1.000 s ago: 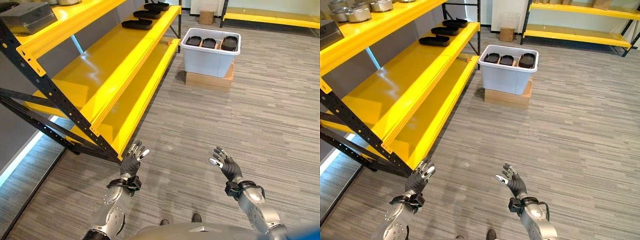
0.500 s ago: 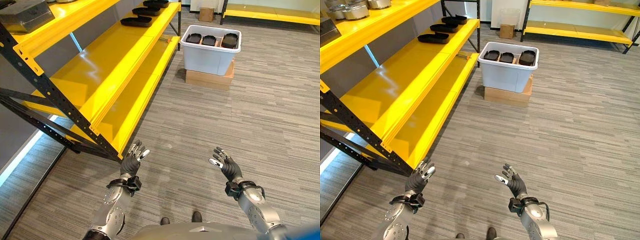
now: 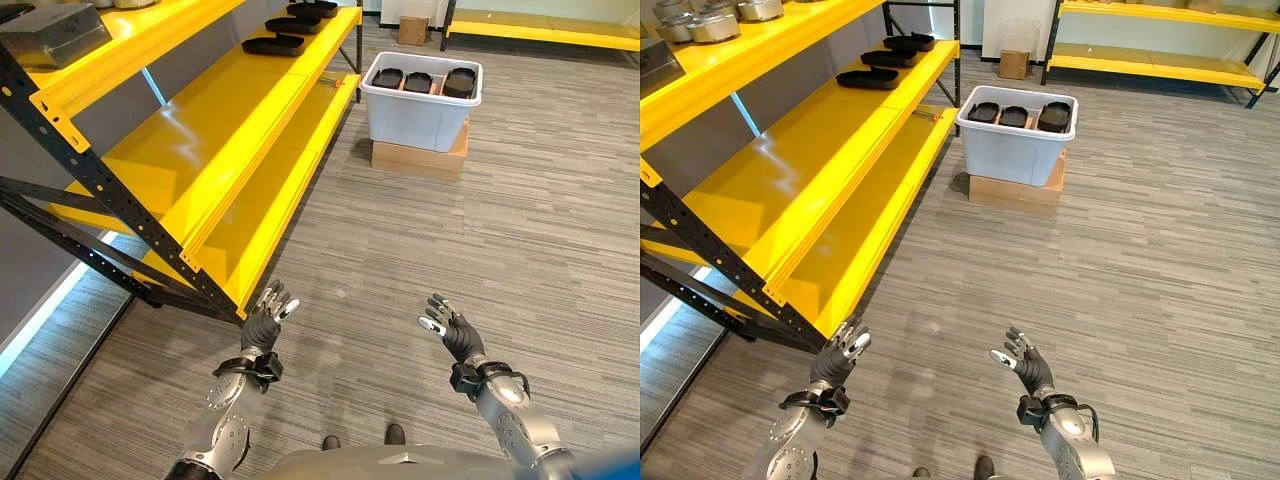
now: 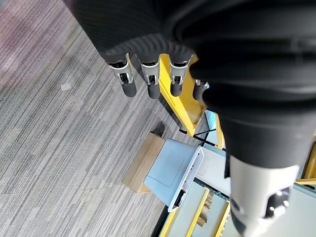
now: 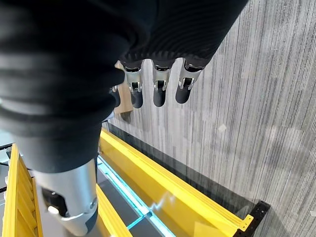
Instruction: Move parts from the plastic box to the shelf.
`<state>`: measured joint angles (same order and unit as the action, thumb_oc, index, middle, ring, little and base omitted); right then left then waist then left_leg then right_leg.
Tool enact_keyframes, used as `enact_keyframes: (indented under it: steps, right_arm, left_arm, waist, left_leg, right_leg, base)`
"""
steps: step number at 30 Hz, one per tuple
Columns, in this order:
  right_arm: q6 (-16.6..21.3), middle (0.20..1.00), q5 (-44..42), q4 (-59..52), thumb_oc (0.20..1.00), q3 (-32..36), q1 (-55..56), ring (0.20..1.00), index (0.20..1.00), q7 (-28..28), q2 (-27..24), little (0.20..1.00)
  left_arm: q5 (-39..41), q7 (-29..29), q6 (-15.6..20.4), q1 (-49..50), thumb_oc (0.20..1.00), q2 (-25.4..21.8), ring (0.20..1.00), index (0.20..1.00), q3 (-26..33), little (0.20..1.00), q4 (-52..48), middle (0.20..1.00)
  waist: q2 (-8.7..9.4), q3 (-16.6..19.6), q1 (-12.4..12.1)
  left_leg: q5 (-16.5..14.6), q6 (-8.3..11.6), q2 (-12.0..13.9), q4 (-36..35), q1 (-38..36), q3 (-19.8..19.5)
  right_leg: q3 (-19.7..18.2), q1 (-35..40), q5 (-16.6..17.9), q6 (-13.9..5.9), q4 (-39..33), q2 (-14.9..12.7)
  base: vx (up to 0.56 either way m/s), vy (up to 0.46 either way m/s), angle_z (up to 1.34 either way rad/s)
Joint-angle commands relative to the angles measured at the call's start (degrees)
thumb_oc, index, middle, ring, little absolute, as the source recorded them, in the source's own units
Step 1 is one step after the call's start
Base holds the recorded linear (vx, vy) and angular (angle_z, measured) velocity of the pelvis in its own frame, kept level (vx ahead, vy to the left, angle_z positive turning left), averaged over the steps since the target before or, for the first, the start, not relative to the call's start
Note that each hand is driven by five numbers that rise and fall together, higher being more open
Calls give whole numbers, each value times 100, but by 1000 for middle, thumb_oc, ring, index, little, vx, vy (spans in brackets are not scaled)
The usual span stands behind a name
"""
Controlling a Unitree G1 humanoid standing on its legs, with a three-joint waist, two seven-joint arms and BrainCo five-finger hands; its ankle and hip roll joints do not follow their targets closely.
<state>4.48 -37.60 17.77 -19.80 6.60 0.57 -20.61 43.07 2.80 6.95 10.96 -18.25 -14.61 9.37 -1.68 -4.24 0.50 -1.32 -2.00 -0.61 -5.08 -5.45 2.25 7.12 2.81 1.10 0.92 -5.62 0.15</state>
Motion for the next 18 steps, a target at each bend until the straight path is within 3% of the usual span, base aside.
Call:
enact_keyframes:
  steps: [1,7,13,15,16,17,18]
  right_arm:
    - [199,1000,-158,-67,1000,-114,-146,1000,1000,-66,155,1000]
    - [205,1000,-152,-57,1000,-84,-218,1000,1000,-65,159,1000]
    - [175,1000,-145,-51,1000,-43,-244,1000,1000,-103,192,1000]
    - [169,1000,-167,-117,1000,-11,-175,1000,1000,-111,266,1000]
    - [168,1000,-167,-118,1000,-12,-175,1000,1000,-110,267,1000]
    - [181,1000,-171,-148,1000,-33,-149,1000,1000,-149,292,1000]
    - [194,1000,-181,-165,1000,-42,-152,1000,1000,-159,283,1000]
  left_arm:
    - [-216,-95,220,-92,1000,-157,1000,1000,116,1000,-146,1000]
    - [-199,-82,244,-113,1000,-181,1000,1000,153,1000,-165,1000]
    - [-305,-27,297,-161,1000,-290,1000,1000,249,1000,-189,1000]
    - [-417,-7,291,-185,1000,-329,1000,1000,250,1000,-206,1000]
    - [-418,-7,291,-185,1000,-329,1000,1000,251,1000,-207,1000]
    - [-488,-15,298,-188,1000,-366,1000,1000,255,1000,-234,1000]
    - [-497,-28,304,-202,1000,-387,1000,1000,255,1000,-244,1000]
  waist:
    - [289,201,3]
    - [299,151,-45]
    - [221,18,-38]
    - [164,-60,28]
    - [171,-56,22]
    - [127,-180,78]
    - [92,-242,89]
  left_leg:
    - [-36,221,318,8,246,8]
    - [-178,130,215,219,348,12]
    - [-454,-141,-35,602,517,-65]
    - [-548,-318,-209,682,456,-126]
    - [-549,-322,-218,687,465,-118]
    - [-591,-445,-321,689,366,-109]
    - [-591,-467,-330,678,331,-119]
  right_leg:
    - [50,197,-365,-609,121,-549]
    - [30,142,-374,-674,248,-674]
    - [-80,-282,-451,-872,1183,-969]
    - [-251,-682,-117,-980,2092,-1175]
    - [-265,-705,-128,-984,2118,-1184]
    - [-380,-1110,399,-965,2933,-1280]
    - [-432,-1280,420,-945,3194,-1245]
  base:
    - [0,0,0]
    - [14,65,0]
    - [4,213,-1]
    - [19,249,1]
    - [2,275,3]
    - [-11,226,6]
    - [-9,224,2]
